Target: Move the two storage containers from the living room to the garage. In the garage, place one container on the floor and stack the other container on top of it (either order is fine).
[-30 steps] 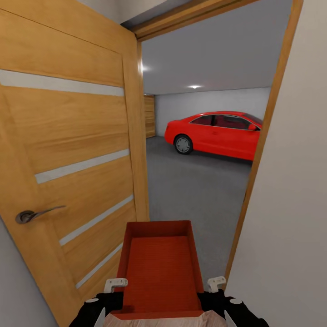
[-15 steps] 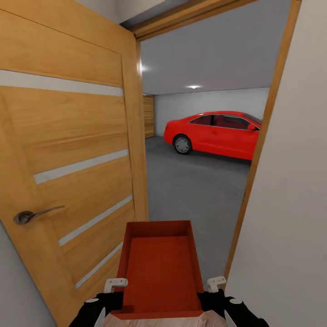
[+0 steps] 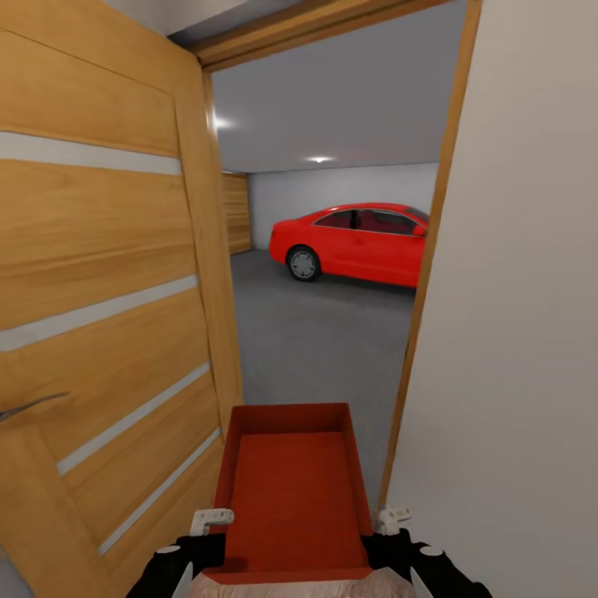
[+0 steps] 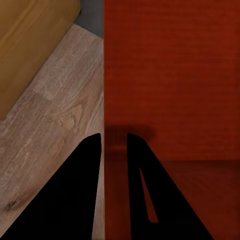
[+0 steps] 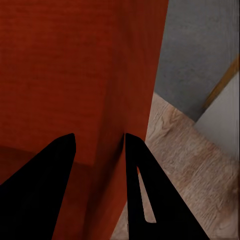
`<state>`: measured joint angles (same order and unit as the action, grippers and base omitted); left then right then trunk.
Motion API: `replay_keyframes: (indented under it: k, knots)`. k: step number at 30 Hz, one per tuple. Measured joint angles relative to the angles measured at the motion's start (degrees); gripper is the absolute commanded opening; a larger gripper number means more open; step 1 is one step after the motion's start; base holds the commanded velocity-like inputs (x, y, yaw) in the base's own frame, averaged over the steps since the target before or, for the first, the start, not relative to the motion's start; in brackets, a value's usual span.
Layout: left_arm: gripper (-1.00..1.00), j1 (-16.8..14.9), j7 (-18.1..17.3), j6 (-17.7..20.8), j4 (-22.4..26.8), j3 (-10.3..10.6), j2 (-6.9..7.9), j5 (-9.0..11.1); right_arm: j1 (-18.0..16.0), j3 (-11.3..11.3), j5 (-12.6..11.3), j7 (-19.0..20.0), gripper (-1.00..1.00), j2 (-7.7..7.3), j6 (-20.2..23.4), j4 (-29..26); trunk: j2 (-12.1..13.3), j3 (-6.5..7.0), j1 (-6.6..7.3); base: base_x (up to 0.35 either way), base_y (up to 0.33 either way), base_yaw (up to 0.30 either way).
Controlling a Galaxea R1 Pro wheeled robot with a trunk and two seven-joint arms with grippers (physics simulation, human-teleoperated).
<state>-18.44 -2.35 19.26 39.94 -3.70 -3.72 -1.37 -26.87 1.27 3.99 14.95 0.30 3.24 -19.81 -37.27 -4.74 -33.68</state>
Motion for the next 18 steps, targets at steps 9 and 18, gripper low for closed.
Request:
replay_keyframes:
  k: [9, 18]
  knots:
    - [-1.00, 0.0, 0.0, 0.0, 0.0, 0.0, 0.00, 0.0, 0.0, 0.0, 0.1, 0.0, -1.00, 0.00, 0.0, 0.0, 0.0, 0.00, 0.00, 0.000, 0.000, -0.276]
    - [-1.00, 0.0, 0.0, 0.0, 0.0, 0.0, -0.01, 0.0, 0.0, -0.1, 0.1, 0.0, -1.00, 0.01, 0.0, 0.0, 0.0, 0.00, 0.00, 0.000, 0.000, -0.091]
